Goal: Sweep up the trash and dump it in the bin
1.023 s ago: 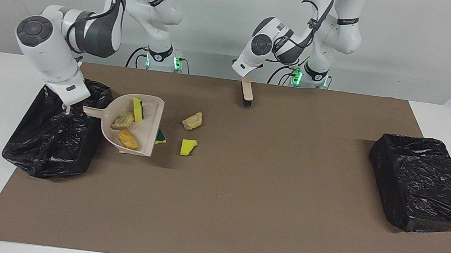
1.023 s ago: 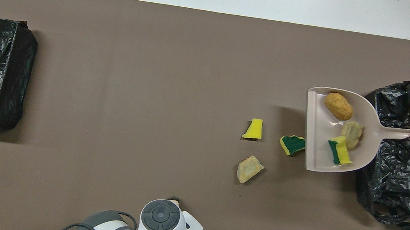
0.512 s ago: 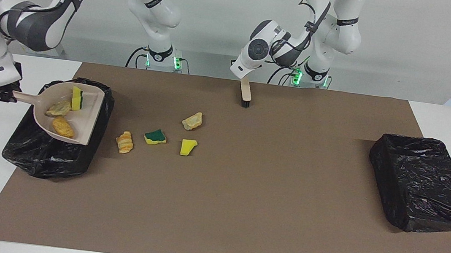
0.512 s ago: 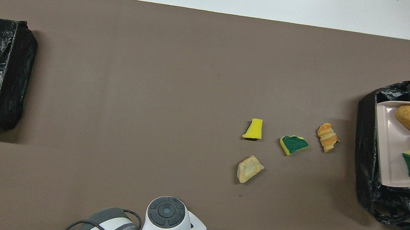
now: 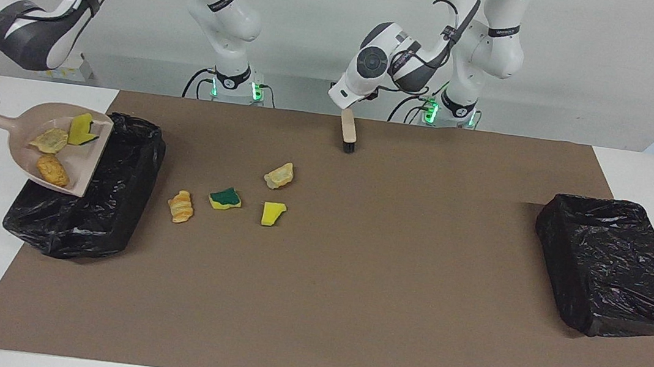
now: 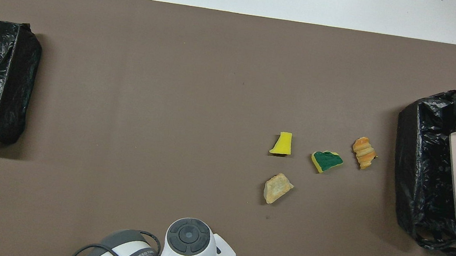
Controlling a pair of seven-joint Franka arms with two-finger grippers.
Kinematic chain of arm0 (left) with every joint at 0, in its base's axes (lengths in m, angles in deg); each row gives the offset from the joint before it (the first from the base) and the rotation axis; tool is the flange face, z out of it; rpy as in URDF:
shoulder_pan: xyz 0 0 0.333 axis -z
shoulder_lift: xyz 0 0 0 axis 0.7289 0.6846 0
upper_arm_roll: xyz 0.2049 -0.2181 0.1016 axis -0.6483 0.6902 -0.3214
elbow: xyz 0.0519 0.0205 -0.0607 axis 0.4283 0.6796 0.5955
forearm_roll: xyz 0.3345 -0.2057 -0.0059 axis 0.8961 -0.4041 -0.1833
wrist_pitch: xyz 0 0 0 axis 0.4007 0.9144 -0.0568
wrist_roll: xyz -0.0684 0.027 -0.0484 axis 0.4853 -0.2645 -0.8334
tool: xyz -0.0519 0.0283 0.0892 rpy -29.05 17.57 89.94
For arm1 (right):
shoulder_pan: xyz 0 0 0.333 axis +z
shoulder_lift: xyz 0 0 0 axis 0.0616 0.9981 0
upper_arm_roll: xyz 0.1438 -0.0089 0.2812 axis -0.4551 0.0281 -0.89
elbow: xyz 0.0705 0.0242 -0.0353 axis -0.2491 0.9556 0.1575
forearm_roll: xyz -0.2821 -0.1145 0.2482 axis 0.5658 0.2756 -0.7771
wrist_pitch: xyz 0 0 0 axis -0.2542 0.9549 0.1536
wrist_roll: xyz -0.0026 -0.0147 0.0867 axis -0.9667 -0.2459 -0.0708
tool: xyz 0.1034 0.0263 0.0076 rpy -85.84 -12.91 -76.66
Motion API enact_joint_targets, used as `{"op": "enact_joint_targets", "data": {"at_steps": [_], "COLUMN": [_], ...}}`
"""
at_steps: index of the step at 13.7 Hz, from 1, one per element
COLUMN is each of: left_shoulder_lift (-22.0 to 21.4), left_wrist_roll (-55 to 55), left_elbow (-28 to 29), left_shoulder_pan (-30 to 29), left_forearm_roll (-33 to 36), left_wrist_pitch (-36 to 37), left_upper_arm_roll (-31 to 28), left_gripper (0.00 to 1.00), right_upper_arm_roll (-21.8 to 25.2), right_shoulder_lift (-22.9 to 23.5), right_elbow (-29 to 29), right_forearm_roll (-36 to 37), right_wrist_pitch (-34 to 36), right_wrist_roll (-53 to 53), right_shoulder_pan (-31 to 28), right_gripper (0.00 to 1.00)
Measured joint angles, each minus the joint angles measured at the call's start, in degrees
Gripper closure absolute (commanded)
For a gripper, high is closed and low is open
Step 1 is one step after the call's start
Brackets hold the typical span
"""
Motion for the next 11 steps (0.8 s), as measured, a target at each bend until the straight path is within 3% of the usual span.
{"op": "enact_joint_targets", "data": {"at_steps": [4, 11], "left_shoulder_lift": [-0.75, -2.05], "left_wrist_roll": [-0.01, -16.25], "left_elbow": [-2.80, -6.53], "left_shoulder_pan": [-4.37, -23.67], "left_forearm_roll": [11.54, 24.12], "left_wrist_pitch": [-0.01, -0.07], "left_upper_arm_roll": [-0.33, -0.98], "left_gripper": [0.00, 0.00], "right_upper_arm_roll": [-0.06, -0.08], "right_shoulder_lift": [0.00, -0.59], "right_elbow": [-0.01, -0.27], "right_forearm_roll": [8.12, 17.86], "right_wrist_pitch": [2.65, 7.83], "right_wrist_roll": [-4.52, -5.93], "right_shoulder_pan": [4.40, 8.76], "right_gripper": [1.00, 1.00]}}
